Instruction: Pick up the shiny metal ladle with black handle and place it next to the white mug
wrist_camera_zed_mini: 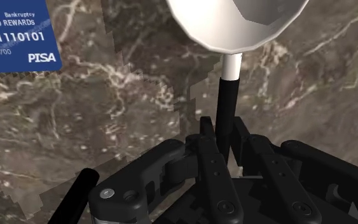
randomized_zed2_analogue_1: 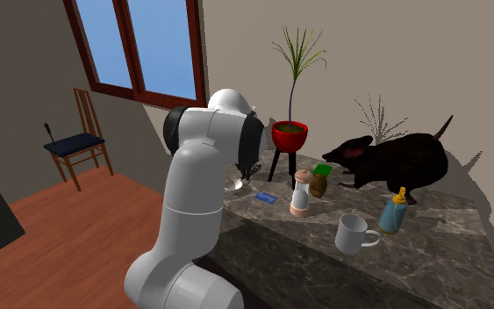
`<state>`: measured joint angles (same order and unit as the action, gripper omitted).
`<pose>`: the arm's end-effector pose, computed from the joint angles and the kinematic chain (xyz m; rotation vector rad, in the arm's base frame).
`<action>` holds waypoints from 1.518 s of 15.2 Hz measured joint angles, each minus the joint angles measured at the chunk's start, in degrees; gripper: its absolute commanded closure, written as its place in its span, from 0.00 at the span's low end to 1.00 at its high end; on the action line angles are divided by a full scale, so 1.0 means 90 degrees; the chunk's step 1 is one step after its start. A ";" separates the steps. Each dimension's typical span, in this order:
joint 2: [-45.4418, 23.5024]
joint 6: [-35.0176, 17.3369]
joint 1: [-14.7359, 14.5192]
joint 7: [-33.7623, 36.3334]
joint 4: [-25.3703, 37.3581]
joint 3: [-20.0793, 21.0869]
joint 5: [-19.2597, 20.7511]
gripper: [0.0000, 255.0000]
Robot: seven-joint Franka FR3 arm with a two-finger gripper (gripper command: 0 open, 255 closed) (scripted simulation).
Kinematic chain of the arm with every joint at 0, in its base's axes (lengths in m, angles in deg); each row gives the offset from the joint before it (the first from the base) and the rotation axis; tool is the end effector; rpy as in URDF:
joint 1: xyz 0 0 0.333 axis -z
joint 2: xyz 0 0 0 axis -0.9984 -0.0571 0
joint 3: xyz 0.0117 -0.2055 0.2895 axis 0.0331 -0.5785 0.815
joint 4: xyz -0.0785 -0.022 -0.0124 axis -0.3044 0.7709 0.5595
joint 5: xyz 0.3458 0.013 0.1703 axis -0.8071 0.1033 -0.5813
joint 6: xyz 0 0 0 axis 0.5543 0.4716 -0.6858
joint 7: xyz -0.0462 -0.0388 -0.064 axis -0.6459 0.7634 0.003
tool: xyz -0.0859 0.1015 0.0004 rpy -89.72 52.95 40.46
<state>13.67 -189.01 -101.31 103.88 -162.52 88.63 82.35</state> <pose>0.5871 0.2998 0.3493 -3.0320 -0.1487 -0.1640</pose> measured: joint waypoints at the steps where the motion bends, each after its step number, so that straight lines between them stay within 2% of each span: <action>1: 0.0020 0.0029 -0.0002 0.0000 0.0005 0.0007 -0.0007 1.00; 23: 0.0747 0.1610 0.0066 -0.0091 0.0873 0.0101 -0.0225 1.00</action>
<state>20.39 -174.52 -100.71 103.06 -154.67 89.54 80.32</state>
